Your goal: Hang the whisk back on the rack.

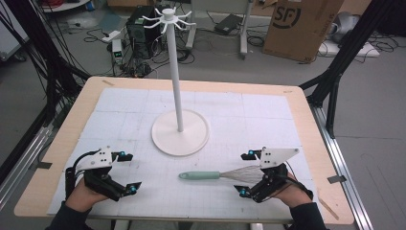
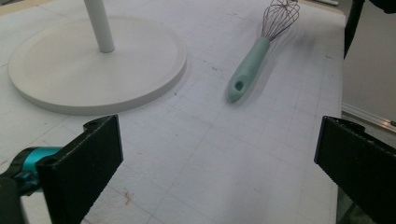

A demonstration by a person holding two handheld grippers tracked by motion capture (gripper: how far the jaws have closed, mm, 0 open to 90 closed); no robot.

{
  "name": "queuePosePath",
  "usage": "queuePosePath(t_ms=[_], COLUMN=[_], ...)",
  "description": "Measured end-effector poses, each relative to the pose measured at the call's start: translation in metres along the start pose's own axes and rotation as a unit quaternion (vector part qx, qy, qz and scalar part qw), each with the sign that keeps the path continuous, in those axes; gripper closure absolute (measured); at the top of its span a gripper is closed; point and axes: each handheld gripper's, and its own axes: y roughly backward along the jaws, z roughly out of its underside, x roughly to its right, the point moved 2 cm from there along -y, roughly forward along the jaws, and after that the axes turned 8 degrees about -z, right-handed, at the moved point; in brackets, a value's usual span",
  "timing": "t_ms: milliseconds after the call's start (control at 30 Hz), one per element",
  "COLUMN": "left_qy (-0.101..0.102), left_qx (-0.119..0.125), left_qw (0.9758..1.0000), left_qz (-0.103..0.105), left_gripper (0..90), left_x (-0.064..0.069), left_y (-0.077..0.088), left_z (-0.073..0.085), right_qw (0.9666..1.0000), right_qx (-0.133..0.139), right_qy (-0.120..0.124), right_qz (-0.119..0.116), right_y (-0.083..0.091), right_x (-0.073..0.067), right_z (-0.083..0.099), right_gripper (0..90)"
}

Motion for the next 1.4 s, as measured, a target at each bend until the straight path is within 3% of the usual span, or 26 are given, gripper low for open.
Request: queuePosePath(t_ms=[533,900,1400], left_qy=[-0.008,-0.017,-0.012], left_qx=[-0.007,-0.017,-0.009], left_qw=[0.9999,0.9997,0.9999], left_qz=[0.005,0.004,0.004], left_gripper=[1.7,1.7,1.7], left_x=[0.003,0.007,0.005], left_y=[-0.001,-0.005,-0.003], left_z=[0.0,0.0,-0.001], right_qw=[0.9979,0.9928,0.9874], right_qx=[-0.061,-0.115,-0.152], right_qy=[0.012,0.018,0.028], right_qz=[-0.017,-0.028,-0.035], right_y=[-0.006,-0.022,-0.044], right_x=[0.008,0.013,0.017], right_z=[-0.01,-0.021,-0.034], right_gripper=[0.1,0.1,0.1])
